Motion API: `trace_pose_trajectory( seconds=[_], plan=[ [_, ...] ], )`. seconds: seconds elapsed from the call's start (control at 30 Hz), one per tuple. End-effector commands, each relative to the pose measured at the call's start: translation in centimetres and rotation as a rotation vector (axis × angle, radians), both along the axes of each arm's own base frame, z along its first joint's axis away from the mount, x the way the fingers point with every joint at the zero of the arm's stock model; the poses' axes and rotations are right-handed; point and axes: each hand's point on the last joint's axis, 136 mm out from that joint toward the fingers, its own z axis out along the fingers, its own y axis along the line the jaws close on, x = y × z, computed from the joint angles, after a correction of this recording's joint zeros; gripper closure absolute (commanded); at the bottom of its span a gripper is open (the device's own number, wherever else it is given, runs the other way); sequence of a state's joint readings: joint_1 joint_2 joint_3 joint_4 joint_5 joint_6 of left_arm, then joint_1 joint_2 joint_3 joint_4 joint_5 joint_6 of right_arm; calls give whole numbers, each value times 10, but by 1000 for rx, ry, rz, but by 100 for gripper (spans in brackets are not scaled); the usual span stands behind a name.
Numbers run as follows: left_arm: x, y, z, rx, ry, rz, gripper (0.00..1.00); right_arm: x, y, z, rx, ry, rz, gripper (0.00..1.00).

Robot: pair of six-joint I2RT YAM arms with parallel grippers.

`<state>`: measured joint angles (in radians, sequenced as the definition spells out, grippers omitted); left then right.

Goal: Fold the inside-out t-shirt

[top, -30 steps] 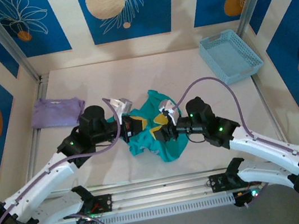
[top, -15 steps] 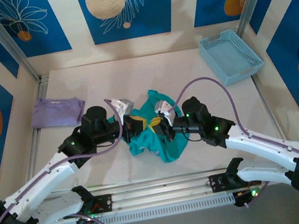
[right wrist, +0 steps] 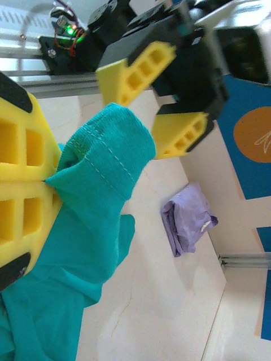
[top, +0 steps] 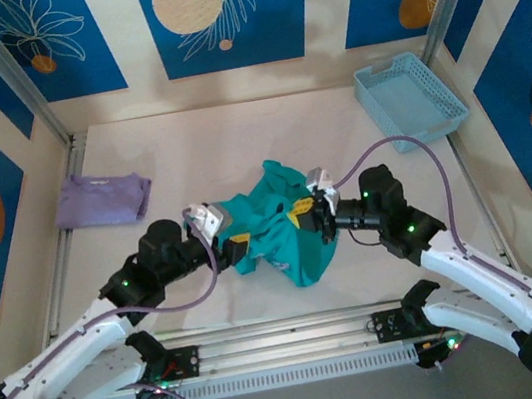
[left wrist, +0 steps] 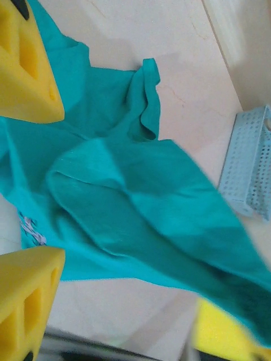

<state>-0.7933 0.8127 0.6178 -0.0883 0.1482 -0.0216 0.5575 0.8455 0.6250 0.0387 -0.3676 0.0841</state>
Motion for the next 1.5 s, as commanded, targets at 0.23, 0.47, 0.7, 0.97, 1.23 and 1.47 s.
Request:
trace_pose_trajectory(
  seconds=[0.23,0.47,0.7,0.97,1.23,1.47],
  plan=[
    [26,-1,-16,200,-393,-27,37,-6,-11,20,87,50,73,100],
    [33,-19,-24,285,-507,-120,41,-8,-12,20,90,62,85,100],
    [29,-34,-17,251,-578,-194,44,-9,-13,17,91,68,80,100],
    [17,-48,-18,230,-594,-300,54,-8,-14,17,92,65,67,100],
    [16,-54,-9,175,-559,-301,79,-6,-15,10,85,81,54,100],
    [16,-28,8,56,-505,-131,100,8,-31,-9,55,44,-102,99]
  ],
)
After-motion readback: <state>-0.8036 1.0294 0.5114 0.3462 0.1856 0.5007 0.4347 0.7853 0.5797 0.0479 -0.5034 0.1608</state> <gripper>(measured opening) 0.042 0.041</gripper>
